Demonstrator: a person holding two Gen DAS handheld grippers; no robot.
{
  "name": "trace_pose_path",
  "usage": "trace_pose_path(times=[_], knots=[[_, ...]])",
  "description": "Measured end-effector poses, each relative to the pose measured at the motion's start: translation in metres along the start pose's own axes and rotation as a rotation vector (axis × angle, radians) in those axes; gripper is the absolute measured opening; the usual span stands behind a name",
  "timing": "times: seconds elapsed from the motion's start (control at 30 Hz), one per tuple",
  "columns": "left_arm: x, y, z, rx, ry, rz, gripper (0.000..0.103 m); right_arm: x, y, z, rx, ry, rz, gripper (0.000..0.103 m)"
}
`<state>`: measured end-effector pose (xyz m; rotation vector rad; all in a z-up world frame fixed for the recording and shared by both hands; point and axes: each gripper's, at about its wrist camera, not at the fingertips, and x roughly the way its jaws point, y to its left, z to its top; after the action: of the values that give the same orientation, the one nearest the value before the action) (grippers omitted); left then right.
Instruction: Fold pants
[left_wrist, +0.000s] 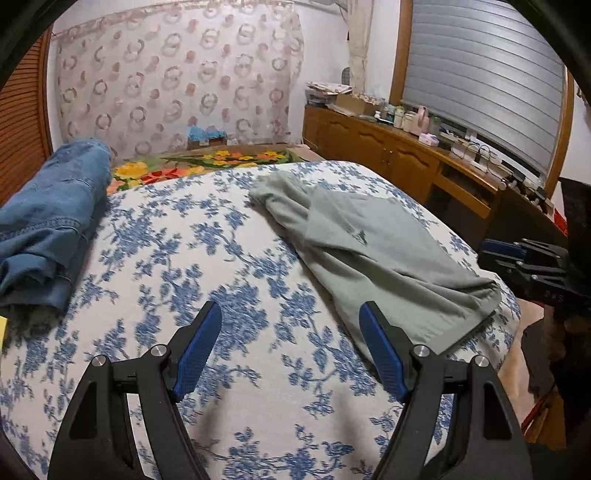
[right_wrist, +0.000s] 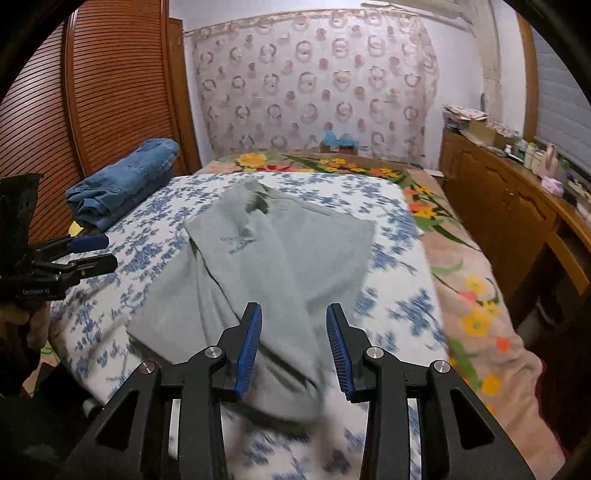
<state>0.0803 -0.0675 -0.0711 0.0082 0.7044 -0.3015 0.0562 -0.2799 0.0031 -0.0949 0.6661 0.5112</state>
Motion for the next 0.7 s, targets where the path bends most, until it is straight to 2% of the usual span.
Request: trace_pose_path(times=[0.07, 0.23, 0.7], knots=[[-0.001, 0.003, 0.002, -0.005, -0.005, 0.006, 0.078, 0.01, 0.004, 0.007, -0.009, 0.003, 0.026, 0.039], [-0.004, 0.009, 0.003, -0.01, -0.021, 0.027, 0.078, 0.032, 0.014, 0.023, -0.032, 0.013, 0.076, 0.051], [-0.009, 0.028, -0.001, -0.038, -0.03, 0.051, 0.078, 0.081, 0.03, 0.057, -0.1, 0.082, 0.13, 0.052]])
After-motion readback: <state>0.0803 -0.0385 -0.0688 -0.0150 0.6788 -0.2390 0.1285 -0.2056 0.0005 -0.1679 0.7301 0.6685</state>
